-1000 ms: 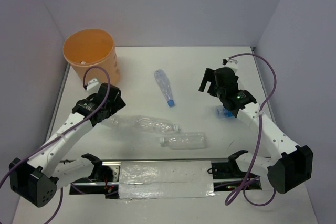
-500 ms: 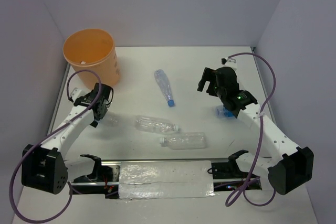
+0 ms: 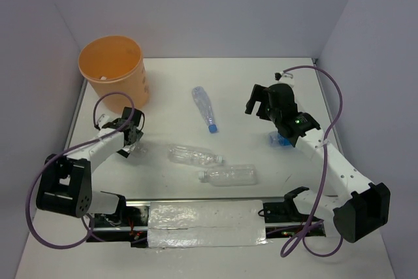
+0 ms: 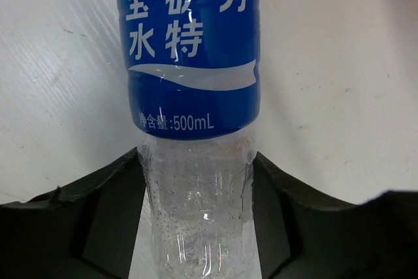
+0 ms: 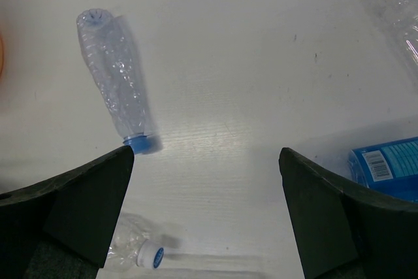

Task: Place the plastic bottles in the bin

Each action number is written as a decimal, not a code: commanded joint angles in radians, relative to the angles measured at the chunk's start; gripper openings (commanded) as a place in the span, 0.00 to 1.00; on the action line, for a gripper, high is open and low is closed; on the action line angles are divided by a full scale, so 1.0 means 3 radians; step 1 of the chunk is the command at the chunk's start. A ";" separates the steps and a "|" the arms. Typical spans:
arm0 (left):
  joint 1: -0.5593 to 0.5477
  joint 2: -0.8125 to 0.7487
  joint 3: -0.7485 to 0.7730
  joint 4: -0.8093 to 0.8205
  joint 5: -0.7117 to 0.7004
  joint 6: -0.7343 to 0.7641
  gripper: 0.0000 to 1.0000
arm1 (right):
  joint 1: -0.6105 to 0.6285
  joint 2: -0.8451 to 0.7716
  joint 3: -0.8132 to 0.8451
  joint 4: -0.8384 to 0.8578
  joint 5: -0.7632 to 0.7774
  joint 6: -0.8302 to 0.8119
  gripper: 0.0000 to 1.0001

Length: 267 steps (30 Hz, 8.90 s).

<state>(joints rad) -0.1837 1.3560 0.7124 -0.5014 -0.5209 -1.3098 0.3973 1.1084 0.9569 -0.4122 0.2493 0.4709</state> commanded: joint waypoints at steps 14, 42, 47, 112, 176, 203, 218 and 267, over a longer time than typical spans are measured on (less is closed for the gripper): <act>0.0014 -0.1774 0.1151 -0.1095 -0.0589 0.1194 0.49 | 0.0031 -0.0054 0.0139 0.0070 0.0197 -0.0021 1.00; 0.0234 0.0532 0.3439 0.0674 0.0033 0.3133 0.62 | 0.0031 -0.0074 0.0139 0.0070 0.0064 0.0087 1.00; 0.0464 0.0813 0.3542 0.0679 0.0323 0.2940 0.66 | 0.0026 -0.0054 0.0124 0.0080 0.0028 0.0062 1.00; -0.1377 0.2348 0.4135 -0.0032 -0.0130 0.2359 0.16 | 0.0036 -0.0693 -0.0060 -0.0217 0.0473 0.0113 1.00; -0.1602 0.0455 0.2223 -0.1274 0.0109 -0.0131 0.99 | 0.0041 -0.0412 0.0047 0.0034 0.0003 0.0159 1.00; -0.1786 0.0992 0.1522 -0.1095 0.1005 -0.0844 0.99 | 0.0041 -0.0412 0.0103 -0.0027 -0.0074 0.0128 1.00; -0.1745 0.1432 0.1854 -0.1054 0.0699 -0.0722 0.64 | 0.0051 -0.0453 0.0062 -0.0027 -0.0044 0.0143 1.00; 0.0071 0.0957 0.4093 -0.0133 -0.0438 0.3542 0.99 | 0.0041 -0.0146 0.0267 -0.0053 -0.0084 0.0046 1.00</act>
<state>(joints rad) -0.1444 1.7111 1.8843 -0.4885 -0.7429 -0.2436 0.4034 1.0702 0.9836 -0.4419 0.2195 0.4969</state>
